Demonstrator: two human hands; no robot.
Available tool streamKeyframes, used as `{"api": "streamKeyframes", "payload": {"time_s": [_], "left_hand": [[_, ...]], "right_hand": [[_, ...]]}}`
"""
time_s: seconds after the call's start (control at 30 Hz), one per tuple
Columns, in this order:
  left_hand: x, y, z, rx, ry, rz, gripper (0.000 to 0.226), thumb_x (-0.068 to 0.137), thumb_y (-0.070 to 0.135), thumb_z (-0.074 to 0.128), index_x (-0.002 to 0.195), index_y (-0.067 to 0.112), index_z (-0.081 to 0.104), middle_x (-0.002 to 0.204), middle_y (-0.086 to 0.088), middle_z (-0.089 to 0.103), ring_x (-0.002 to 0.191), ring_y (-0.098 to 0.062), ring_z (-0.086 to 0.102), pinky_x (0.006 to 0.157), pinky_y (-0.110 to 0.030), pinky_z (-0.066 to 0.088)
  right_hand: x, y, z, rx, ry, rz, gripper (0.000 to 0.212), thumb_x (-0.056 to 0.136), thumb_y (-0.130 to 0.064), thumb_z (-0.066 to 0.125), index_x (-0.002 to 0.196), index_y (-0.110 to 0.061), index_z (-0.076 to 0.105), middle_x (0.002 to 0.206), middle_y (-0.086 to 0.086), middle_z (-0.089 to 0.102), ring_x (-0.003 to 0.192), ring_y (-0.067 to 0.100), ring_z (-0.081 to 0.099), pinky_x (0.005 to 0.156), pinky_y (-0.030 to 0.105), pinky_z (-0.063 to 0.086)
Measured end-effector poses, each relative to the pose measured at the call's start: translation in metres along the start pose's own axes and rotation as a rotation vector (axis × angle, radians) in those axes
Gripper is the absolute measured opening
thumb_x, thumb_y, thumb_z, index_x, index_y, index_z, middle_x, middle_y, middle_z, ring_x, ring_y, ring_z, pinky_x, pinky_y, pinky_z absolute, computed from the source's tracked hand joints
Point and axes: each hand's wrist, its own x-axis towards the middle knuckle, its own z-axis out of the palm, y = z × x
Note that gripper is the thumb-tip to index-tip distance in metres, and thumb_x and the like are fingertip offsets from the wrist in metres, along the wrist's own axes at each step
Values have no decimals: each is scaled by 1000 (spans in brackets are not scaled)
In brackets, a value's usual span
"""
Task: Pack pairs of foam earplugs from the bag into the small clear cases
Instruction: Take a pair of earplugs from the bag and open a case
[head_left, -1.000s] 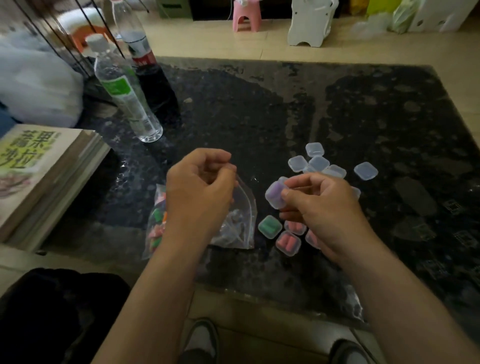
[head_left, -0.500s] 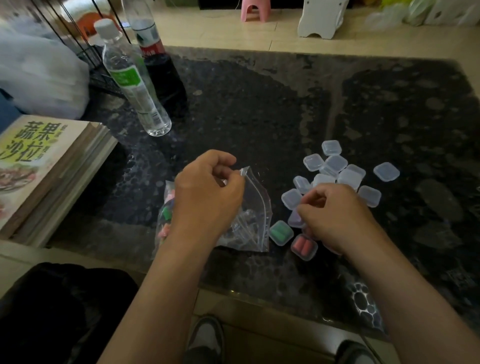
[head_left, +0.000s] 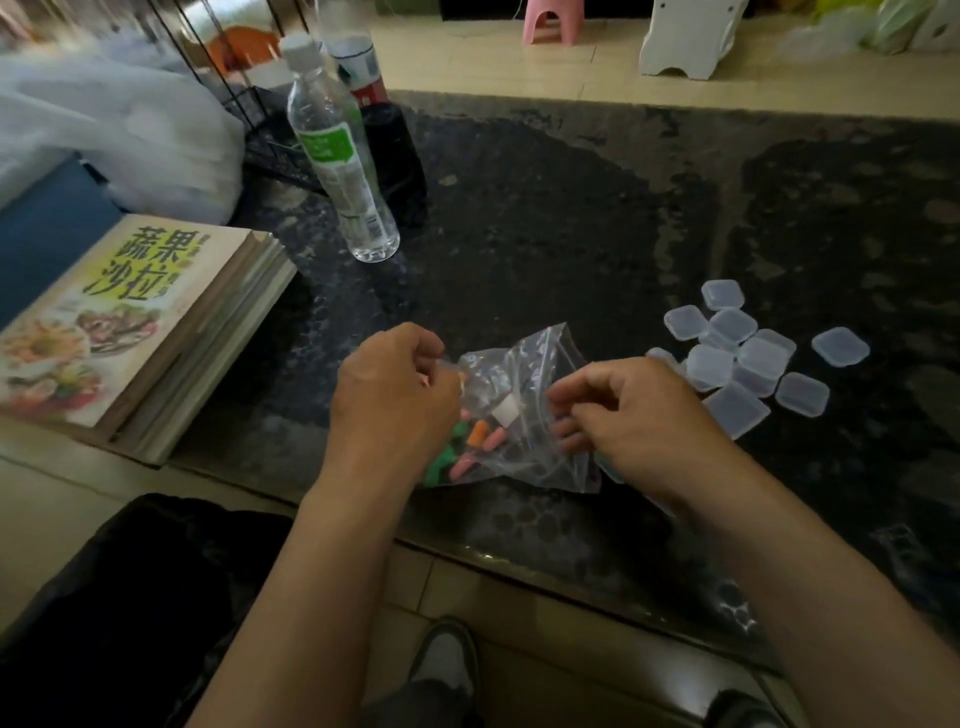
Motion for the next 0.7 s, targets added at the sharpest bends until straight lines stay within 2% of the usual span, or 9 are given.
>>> {"api": "streamKeyframes", "payload": {"time_s": [0.07,0.13,0.23,0.3,0.37,0.47,0.53,0.6,0.7], "left_hand": [[4,-9,-4,116,-39,-28,27,91,21,63,117,20,68,111,-4,64,103,-24,62,90,-39,53],[6,-16,-8,213,-87,-85,32,92,25,62,124,19,63,121,-10,58,112,-30,57,94,-39,48],[9,-26,-11,239,-189,-155,33,88,30,67,117,17,57,124,-12,56,111,-32,57,91,-39,46],[11,-30,-12,224,-252,-188,34,89,31,68,118,20,55,124,-7,57,109,-29,58,87,-37,48],[14,-31,-13,201,-291,-221,33,90,31,68,118,25,52,115,1,56,105,-25,60,89,-39,54],[16,-32,-15,159,-317,-236,28,91,28,69,105,33,46,88,14,45,94,-18,60,84,-41,58],[17,-35,-16,129,-314,-231,27,91,28,69,103,34,46,88,13,47,91,-18,63,82,-41,60],[18,-37,-17,108,-315,-236,24,91,27,69,106,31,51,94,7,56,90,-20,66,82,-42,61],[19,-39,-17,87,-328,-223,26,90,22,66,115,25,60,98,2,63,90,-19,66,83,-42,61]], "right_hand": [[2,-3,6,2,-14,13,29,100,-4,55,100,-27,73,92,-7,73,82,3,73,78,25,62],[5,-6,12,7,-40,22,30,98,-1,58,85,-22,76,87,-2,76,79,7,75,76,30,63],[11,-8,21,21,-102,60,27,89,6,65,73,-12,76,73,3,76,65,16,76,66,38,64],[17,-9,27,8,-165,98,21,85,8,68,78,-9,77,68,5,76,62,22,75,64,44,64],[23,-10,33,-53,-215,117,16,85,0,73,88,-15,79,69,6,76,61,23,75,62,41,63],[30,-10,43,-99,-219,126,15,87,-6,73,97,-17,77,71,8,75,57,24,74,55,36,60],[32,-9,48,-113,-186,136,15,90,-5,68,100,-13,75,74,14,75,56,29,73,52,38,61],[33,-10,51,-122,-173,137,13,94,-10,66,100,-17,76,71,15,74,54,29,72,48,34,58],[31,-12,55,-135,-164,100,11,95,-16,68,96,-23,76,65,6,72,43,11,65,42,22,48]]}}
